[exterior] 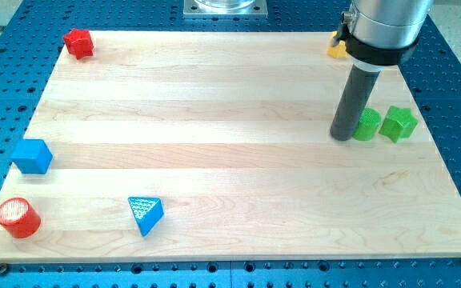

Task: Keep the blue triangle at the center of the board

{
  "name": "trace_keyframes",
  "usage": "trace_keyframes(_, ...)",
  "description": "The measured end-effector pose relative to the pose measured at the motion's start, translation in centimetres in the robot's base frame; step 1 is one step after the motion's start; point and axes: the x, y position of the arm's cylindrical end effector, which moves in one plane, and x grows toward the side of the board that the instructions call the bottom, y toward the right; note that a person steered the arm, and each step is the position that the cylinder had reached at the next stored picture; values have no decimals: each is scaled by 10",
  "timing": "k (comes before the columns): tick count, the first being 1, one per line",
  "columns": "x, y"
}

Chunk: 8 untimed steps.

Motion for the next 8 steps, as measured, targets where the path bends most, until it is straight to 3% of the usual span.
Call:
trace_keyframes(4,-2,-19)
trace_keyframes(5,-2,-61)
trace_keyframes(7,-4,-223)
trace_keyframes(8,3,-224)
